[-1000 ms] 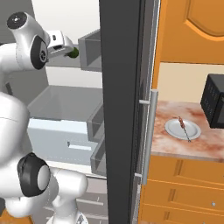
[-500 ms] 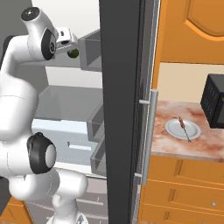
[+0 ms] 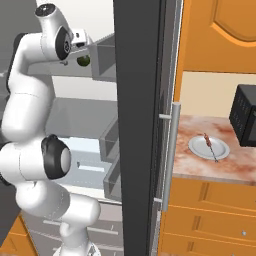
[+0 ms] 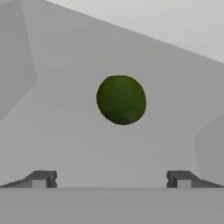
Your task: Place the cold items (lime and carrot) from the fridge in one tupperware on the dining counter. Place the warm items (hot dog and kebab skewer) in the stove area in another tupperware.
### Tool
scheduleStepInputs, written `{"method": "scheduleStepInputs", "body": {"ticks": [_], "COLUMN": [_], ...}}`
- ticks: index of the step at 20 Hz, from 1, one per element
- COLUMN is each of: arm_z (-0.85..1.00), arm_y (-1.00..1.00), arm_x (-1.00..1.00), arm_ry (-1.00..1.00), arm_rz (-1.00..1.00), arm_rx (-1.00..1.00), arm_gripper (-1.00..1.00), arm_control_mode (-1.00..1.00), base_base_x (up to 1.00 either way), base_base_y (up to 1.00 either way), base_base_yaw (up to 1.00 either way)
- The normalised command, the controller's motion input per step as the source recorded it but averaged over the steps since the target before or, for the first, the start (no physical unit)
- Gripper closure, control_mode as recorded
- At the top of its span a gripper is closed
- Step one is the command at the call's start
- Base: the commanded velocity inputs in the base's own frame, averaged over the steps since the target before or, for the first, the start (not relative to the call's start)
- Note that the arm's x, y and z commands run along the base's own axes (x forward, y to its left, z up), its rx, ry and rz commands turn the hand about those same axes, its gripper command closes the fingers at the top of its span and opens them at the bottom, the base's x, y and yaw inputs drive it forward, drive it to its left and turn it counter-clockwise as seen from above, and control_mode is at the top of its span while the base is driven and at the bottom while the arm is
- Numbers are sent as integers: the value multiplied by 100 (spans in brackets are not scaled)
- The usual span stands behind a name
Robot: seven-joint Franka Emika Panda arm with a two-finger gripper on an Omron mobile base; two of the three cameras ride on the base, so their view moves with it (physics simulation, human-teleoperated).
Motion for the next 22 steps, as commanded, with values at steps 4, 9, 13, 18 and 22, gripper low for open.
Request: {"method": "scheduleStepInputs", "body": {"ticks": [4,9,13,18,22], "arm_z": [-12,-7,-10,-11,-8], "arm_y": [0,0,0,0,2], "arm_x": [27,29,32,36,32], "arm_ry": [3,0,0,1,0], "arm_rz": [0,0,1,1,0], "arm_rx": [0,0,0,0,0], "arm_gripper": [-100,-100,-100,-100,-100], "arm_control_mode": [-100,-100,-100,-100,-100], "base_base_x": [0,0,0,0,0], "base_base_y": [0,0,0,0,0], "base_base_yaw": [0,0,0,0,0]}}
